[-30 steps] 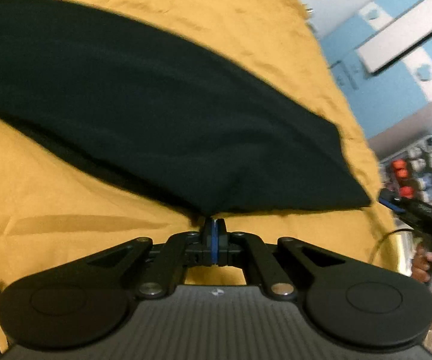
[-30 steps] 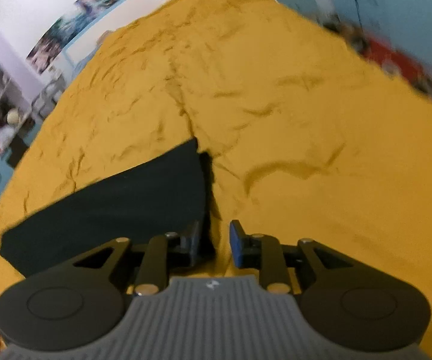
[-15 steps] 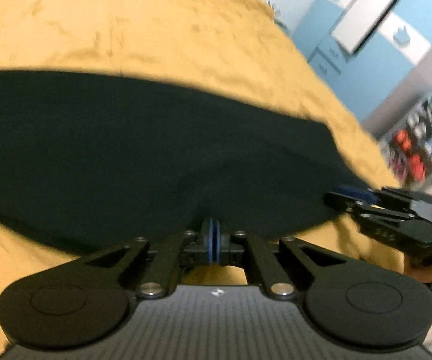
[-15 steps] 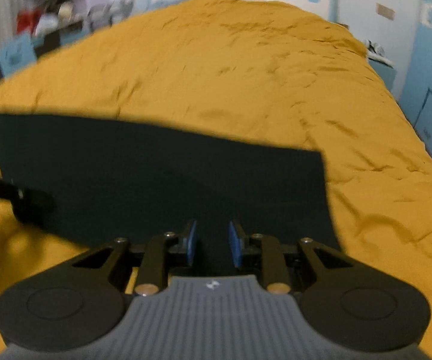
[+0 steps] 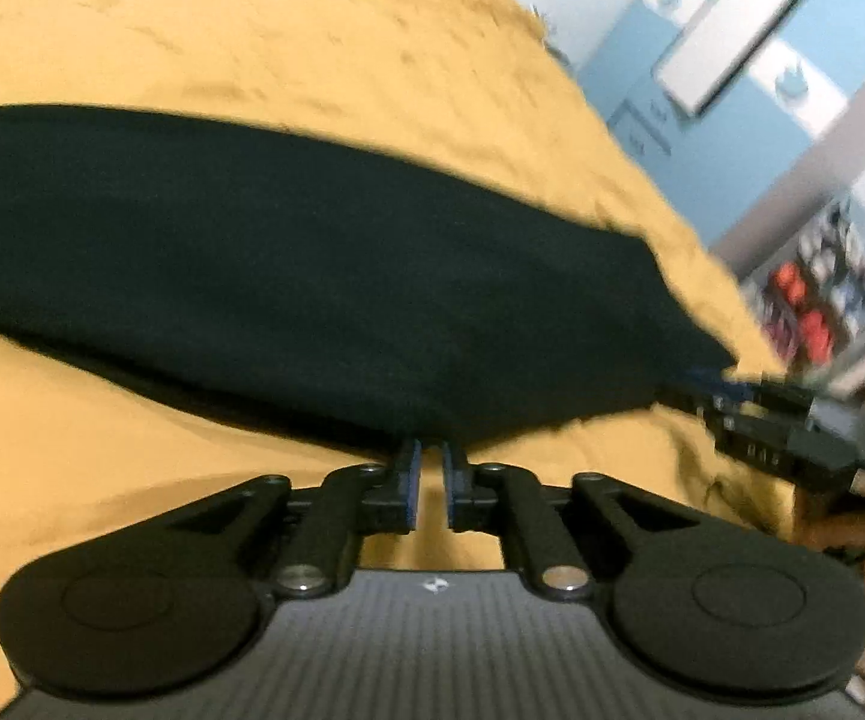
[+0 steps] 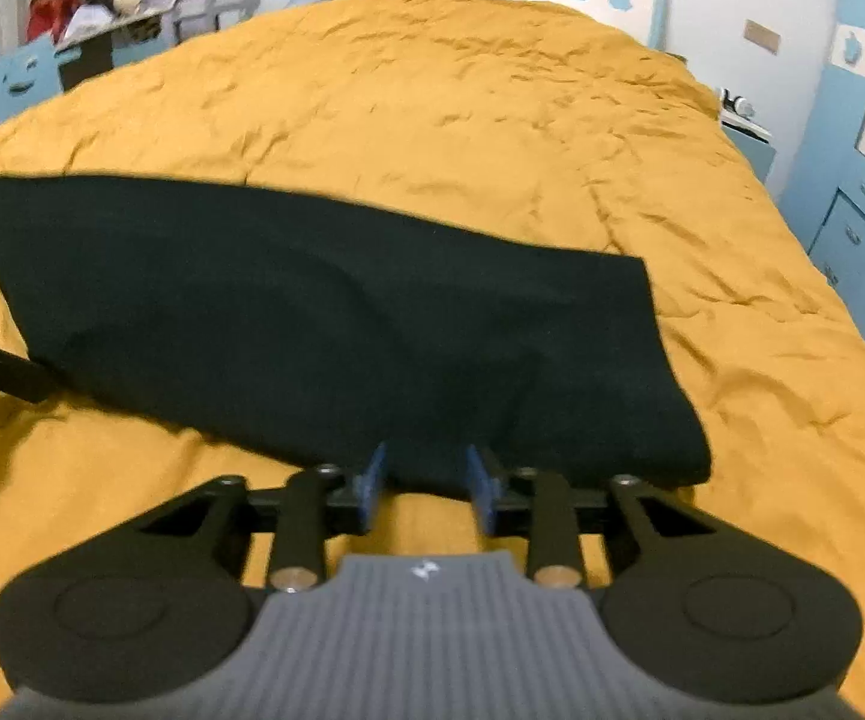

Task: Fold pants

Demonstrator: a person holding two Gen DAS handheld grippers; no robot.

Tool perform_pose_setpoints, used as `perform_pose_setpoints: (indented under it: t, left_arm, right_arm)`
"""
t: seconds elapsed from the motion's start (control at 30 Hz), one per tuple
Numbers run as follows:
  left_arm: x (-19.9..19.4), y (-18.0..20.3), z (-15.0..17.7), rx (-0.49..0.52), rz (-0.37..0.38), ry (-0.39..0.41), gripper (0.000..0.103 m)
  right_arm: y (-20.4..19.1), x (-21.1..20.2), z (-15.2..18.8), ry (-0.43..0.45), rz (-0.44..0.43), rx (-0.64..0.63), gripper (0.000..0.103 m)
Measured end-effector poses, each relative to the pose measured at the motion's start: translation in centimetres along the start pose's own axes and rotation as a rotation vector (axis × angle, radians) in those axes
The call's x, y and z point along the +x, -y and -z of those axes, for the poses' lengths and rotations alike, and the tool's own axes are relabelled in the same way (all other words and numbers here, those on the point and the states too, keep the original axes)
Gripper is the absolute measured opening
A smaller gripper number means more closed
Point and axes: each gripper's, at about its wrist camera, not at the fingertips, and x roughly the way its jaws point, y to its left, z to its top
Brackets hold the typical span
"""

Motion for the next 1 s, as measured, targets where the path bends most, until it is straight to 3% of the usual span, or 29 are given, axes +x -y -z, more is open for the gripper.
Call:
perform_pose_setpoints:
  t: [0.17, 0.23, 0.33, 0.43, 0.57, 0.7, 0.8, 1.0]
  left_arm:
    - [-7.1, -7.8, -1.6, -0.216, -0.028, 0.158, 0.037]
    - [-10.0, -12.0, -2.4, -0.288, -0.084, 0.215, 0.039]
    - [-13.8, -18.7, -3.5, -0.398, -0.196, 0.290, 0.043]
    - [-17.2, -26.5, -3.8, -0.546, -0.261, 0.370, 0.046]
    - [-19.3, -35.9, -3.0, -0.772, -0.267, 0.510, 0.047]
    - [-18.4, -42.4, -2.4, -0.981, -0.188, 0.586, 0.047]
    - [-17.4, -45.3, -3.0, -1.022, -0.233, 0.608, 0.046]
    - [-16.6, -47.3, -4.0, -1.012, -0.309, 0.647, 0.035]
  right_arm:
    - [-0.6, -0.7, -1.3, 0.028, -0.049, 0.108, 0.058]
    - [-1.2, -0.2, -2.1, 0.032, -0.048, 0.123, 0.065]
    - [-2.0, 0.6, -3.2, 0.027, -0.042, 0.134, 0.065]
    - [-2.7, 1.7, -4.0, 0.011, -0.046, 0.167, 0.065]
    - [-4.5, 2.9, -4.8, -0.011, -0.043, 0.140, 0.065]
    - [-6.4, 3.9, -5.2, -0.045, -0.032, 0.058, 0.065]
    - [-7.1, 4.6, -5.1, -0.067, 0.015, -0.002, 0.065]
    - [-5.5, 5.0, -5.3, -0.106, 0.053, 0.061, 0.065]
